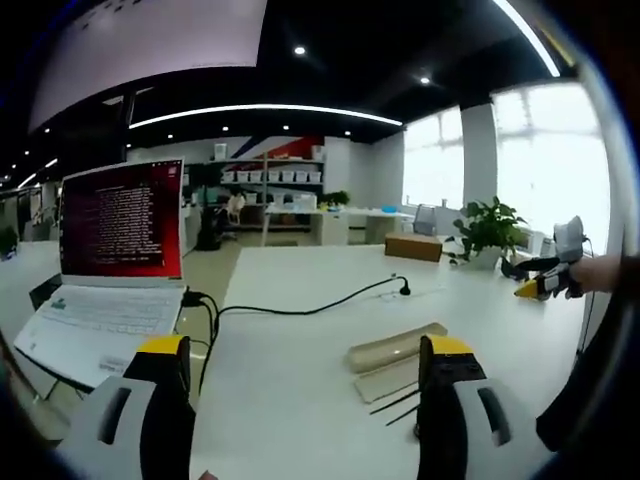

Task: Arrange the utensils inside the cutlery case until each visible utensil rests in its matching compartment.

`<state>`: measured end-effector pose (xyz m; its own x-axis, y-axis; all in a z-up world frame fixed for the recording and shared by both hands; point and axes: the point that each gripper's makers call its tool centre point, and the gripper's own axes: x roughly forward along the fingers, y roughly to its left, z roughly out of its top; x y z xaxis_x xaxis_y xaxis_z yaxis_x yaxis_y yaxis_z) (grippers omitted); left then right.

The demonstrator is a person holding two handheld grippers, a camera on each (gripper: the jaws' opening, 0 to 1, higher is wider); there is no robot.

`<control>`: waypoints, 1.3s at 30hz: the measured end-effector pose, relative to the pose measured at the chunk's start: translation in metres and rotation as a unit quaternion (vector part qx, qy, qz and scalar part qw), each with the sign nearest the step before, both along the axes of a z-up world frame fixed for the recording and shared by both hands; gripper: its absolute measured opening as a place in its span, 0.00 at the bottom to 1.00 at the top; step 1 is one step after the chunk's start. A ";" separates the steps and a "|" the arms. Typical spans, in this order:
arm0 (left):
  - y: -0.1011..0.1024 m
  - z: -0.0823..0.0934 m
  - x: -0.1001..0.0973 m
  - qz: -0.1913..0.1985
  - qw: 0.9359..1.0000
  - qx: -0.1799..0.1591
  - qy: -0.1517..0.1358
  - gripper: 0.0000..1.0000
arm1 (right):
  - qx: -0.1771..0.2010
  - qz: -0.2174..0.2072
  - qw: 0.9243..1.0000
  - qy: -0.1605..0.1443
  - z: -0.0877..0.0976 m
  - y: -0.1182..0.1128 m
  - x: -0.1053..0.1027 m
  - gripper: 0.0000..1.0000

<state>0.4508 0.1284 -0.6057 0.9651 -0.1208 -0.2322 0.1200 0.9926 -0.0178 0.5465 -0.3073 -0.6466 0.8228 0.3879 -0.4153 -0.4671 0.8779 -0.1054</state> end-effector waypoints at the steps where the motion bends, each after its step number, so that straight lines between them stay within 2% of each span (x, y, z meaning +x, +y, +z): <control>1: 0.000 0.000 0.001 0.000 1.000 -0.001 0.000 0.97 | 0.000 0.000 1.000 0.000 0.000 0.000 0.000 0.99; 28: -0.001 0.000 0.001 -0.008 1.000 0.004 0.001 0.97 | 0.004 0.003 1.000 0.002 -0.001 0.004 -0.003 0.99; 36: -0.004 -0.006 0.000 -0.012 1.000 0.000 0.009 0.97 | -0.005 0.004 1.000 0.010 -0.006 0.005 -0.013 0.99; 39: -0.008 -0.003 0.000 -0.017 1.000 0.000 0.000 0.97 | -0.018 0.010 1.000 0.018 -0.008 0.005 -0.022 0.99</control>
<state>0.4507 0.1201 -0.6089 0.9603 -0.1533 -0.2331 0.1534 0.9880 -0.0179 0.5248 -0.3021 -0.6549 0.7993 0.3885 -0.4585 -0.4883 0.8646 -0.1187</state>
